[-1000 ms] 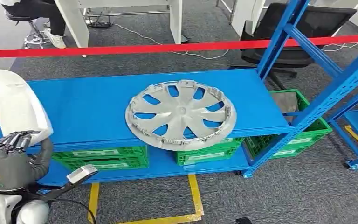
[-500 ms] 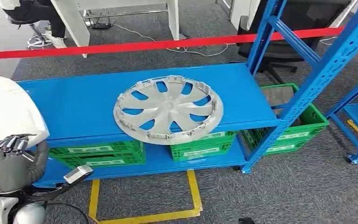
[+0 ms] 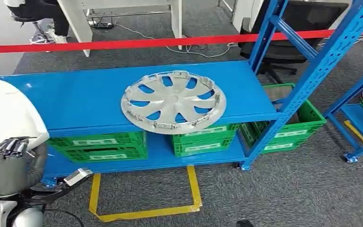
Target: Take the parts from the cabinet and place them on the table.
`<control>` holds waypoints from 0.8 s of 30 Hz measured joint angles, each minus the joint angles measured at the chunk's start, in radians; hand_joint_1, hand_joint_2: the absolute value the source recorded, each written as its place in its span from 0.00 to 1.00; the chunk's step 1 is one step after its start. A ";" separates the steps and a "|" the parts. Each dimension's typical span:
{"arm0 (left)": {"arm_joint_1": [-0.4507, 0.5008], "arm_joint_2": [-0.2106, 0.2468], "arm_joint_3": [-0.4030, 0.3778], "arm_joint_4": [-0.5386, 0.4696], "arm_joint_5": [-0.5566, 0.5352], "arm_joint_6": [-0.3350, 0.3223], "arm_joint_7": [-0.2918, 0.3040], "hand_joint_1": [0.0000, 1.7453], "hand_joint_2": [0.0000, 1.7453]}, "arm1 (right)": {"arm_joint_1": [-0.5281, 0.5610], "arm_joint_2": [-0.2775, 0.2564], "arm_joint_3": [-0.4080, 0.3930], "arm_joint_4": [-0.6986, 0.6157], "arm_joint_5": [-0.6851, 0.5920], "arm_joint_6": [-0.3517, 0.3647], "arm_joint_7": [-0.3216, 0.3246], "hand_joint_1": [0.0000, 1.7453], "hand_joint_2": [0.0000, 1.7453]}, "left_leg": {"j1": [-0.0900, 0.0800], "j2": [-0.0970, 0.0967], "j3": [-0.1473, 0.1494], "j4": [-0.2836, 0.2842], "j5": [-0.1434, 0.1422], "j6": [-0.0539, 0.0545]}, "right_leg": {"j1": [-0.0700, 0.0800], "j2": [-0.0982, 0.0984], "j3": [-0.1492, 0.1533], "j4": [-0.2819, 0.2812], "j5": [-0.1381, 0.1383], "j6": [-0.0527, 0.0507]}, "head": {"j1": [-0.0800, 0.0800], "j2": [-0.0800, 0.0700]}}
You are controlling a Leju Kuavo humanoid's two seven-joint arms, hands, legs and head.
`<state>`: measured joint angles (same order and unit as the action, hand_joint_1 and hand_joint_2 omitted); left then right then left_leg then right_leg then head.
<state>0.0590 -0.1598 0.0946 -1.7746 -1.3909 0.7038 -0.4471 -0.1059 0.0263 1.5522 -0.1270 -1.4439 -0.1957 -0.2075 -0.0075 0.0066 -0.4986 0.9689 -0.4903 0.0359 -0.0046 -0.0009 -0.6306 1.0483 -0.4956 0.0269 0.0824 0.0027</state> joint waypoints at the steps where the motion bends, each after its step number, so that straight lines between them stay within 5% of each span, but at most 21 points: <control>1: 0.000 0.000 -0.002 0.000 0.000 0.000 0.002 1.00 1.00 | 0.000 0.000 0.000 0.000 0.007 -0.005 0.000 0.00 0.00 | 0.001 0.001 -0.013 0.001 0.008 0.008 | -0.001 0.000 -0.018 0.055 -0.060 0.003 | 0.003 0.000; 3: 0.001 0.002 -0.005 0.000 0.000 0.000 0.008 1.00 1.00 | -0.001 0.000 0.000 0.000 0.033 -0.019 0.004 0.00 0.00 | 0.000 0.003 -0.043 0.004 0.031 0.007 | -0.006 0.000 -0.051 0.202 -0.150 0.011 | 0.003 0.000; 4: 0.000 0.003 -0.008 0.000 0.000 0.000 0.011 1.00 1.00 | 0.000 0.000 0.000 0.000 0.045 -0.027 0.009 0.00 0.00 | -0.001 0.004 -0.059 0.005 0.041 0.006 | -0.006 0.000 -0.055 0.250 -0.153 0.014 | 0.004 0.000; 5: 0.000 0.004 -0.013 0.001 0.000 0.000 0.013 1.00 1.00 | 0.000 0.000 0.000 0.000 0.051 -0.031 0.011 0.00 0.00 | 0.000 0.004 -0.074 0.008 0.051 0.004 | -0.007 -0.001 -0.041 0.256 -0.128 0.017 | 0.003 0.000; 7: -0.002 0.007 -0.023 0.003 -0.002 0.000 0.024 1.00 1.00 | 0.000 -0.001 0.000 0.000 0.060 -0.043 0.021 0.00 0.00 | 0.003 0.004 -0.106 0.019 0.068 -0.003 | -0.009 -0.001 0.040 0.162 -0.045 0.020 | 0.003 0.000; 8: -0.004 0.008 -0.026 0.003 -0.003 0.000 0.031 1.00 1.00 | -0.002 -0.002 0.000 0.000 0.062 -0.049 0.028 0.00 0.00 | 0.004 0.004 -0.120 0.027 0.074 -0.008 | -0.009 -0.001 0.099 0.078 -0.027 0.019 | 0.004 0.000; 10: -0.012 0.012 -0.034 0.003 -0.007 0.000 0.040 1.00 1.00 | -0.006 -0.003 0.000 0.000 0.064 -0.059 0.038 0.00 0.00 | -0.001 0.004 -0.137 0.043 0.085 -0.020 | -0.005 0.003 0.199 -0.076 -0.079 0.011 | 0.003 0.000; 13: -0.021 0.017 -0.050 0.009 -0.010 0.000 0.047 1.00 1.00 | -0.004 -0.003 0.000 0.000 0.071 -0.064 0.046 0.00 0.00 | 0.001 0.003 -0.141 0.040 0.115 -0.036 | -0.002 0.002 0.164 -0.061 -0.067 -0.007 | 0.001 0.000; 14: -0.021 0.020 -0.052 0.011 -0.012 0.000 0.051 1.00 1.00 | -0.003 -0.003 0.000 0.000 0.072 -0.064 0.048 0.00 0.00 | 0.004 0.001 -0.146 0.045 0.106 -0.043 | -0.008 -0.003 0.156 -0.065 -0.056 -0.020 | 0.003 0.000; 16: -0.024 0.025 -0.055 0.015 -0.014 0.000 0.057 1.00 1.00 | -0.004 -0.004 0.000 0.000 0.077 -0.064 0.053 0.00 0.00 | 0.007 -0.001 -0.169 0.120 -0.007 -0.053 | -0.007 -0.005 0.133 -0.064 -0.034 -0.037 | -0.004 0.000; 18: -0.027 0.030 -0.058 0.019 -0.018 0.000 0.060 1.00 1.00 | -0.004 -0.005 0.000 0.000 0.078 -0.064 0.055 0.00 0.00 | 0.010 -0.001 -0.194 0.265 -0.113 -0.059 | -0.004 -0.005 0.117 -0.063 -0.010 -0.040 | -0.004 0.000; 19: -0.027 0.031 -0.060 0.022 -0.019 0.000 0.061 1.00 1.00 | -0.004 -0.005 0.000 0.000 0.077 -0.063 0.056 0.00 0.00 | 0.011 -0.001 -0.198 0.325 -0.131 -0.061 | -0.003 -0.006 0.099 -0.061 0.002 -0.040 | -0.004 0.000; 21: -0.028 0.035 -0.068 0.025 -0.020 0.000 0.068 1.00 1.00 | -0.003 -0.005 0.000 0.000 0.073 -0.062 0.060 0.00 0.00 | 0.012 -0.001 -0.166 0.338 -0.075 -0.058 | -0.001 -0.006 0.061 -0.053 0.026 -0.039 | -0.004 0.000; 23: -0.031 0.039 -0.073 0.026 -0.020 0.000 0.071 1.00 1.00 | -0.003 -0.005 0.000 0.000 0.071 -0.062 0.061 0.00 0.00 | 0.011 -0.002 -0.068 0.208 -0.011 -0.047 | 0.001 -0.005 0.029 -0.045 0.044 -0.037 | -0.004 0.000; 24: -0.034 0.040 -0.074 0.026 -0.020 0.000 0.071 1.00 1.00 | -0.004 -0.004 0.000 0.000 0.071 -0.062 0.061 0.00 0.00 | 0.009 -0.003 0.003 0.111 -0.016 -0.036 | 0.001 -0.005 0.021 -0.041 0.052 -0.034 | -0.004 0.000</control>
<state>0.0253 -0.1198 0.0210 -1.7483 -1.4111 0.7038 -0.3765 -0.1096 0.0221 1.5526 -0.1266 -1.3729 -0.2575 -0.1465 0.0011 0.0035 -0.4954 1.0798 -0.5068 0.0001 -0.0035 -0.0054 -0.6095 1.0070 -0.4439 -0.0073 0.0786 0.0027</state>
